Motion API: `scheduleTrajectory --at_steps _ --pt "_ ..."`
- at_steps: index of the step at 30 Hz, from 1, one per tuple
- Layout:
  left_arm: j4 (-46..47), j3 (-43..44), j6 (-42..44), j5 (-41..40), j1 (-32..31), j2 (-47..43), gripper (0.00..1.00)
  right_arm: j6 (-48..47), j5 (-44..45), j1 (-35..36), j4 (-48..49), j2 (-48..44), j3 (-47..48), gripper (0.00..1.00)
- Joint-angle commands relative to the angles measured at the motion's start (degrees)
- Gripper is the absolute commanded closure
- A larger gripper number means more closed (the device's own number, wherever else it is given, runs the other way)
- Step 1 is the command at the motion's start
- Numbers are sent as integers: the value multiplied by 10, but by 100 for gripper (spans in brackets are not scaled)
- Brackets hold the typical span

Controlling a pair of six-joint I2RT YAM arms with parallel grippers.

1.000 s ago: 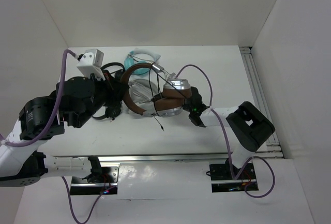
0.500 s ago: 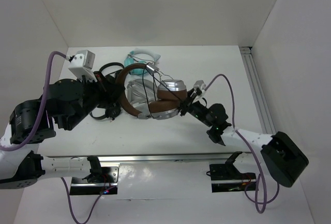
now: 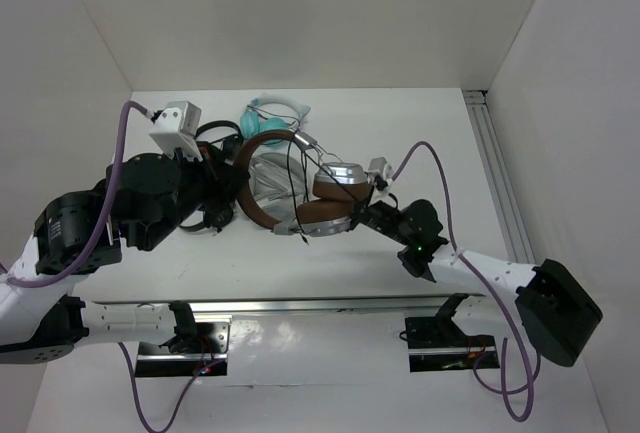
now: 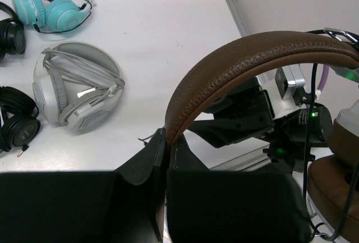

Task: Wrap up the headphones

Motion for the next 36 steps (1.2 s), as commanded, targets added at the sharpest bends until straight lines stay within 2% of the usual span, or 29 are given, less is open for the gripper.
scheduleTrajectory --at_steps 1,7,10,14,16,18,19,20,22,24,27,34,35,36 --pt "57 1 -15 3 -1 -6 100 -11 -15 4 8 37 30 52" --pt "57 1 -15 14 -1 0 100 -21 38 22 22 136 78 51" --pt "57 1 -15 14 -1 0 100 -26 29 22 17 197 114 54" --pt "57 7 -15 -1 -1 -7 100 1 5 32 88 248 100 63" --pt "57 13 -15 -1 -1 -7 100 17 5 38 139 278 93 72" --pt "57 13 -21 -1 -1 -7 100 28 5 38 164 301 93 88" --pt "57 18 -21 -1 -1 -7 100 35 5 43 171 321 93 91" --pt "57 18 -26 -7 -1 -7 100 35 -1 43 176 330 101 91" --pt "57 18 -26 -7 -1 -7 100 35 -1 54 176 351 114 83" --pt "57 24 -26 -12 -1 -7 100 35 -1 54 176 366 120 83" --pt "57 24 -26 -12 -1 -7 100 35 -1 59 184 374 120 76" --pt "52 24 -32 -23 -1 -7 100 40 -1 59 197 392 120 79" --pt "52 24 -32 -23 -1 -7 100 40 -1 59 197 392 120 77" --pt "52 24 -32 -23 -1 -12 100 40 -1 59 197 392 114 70"
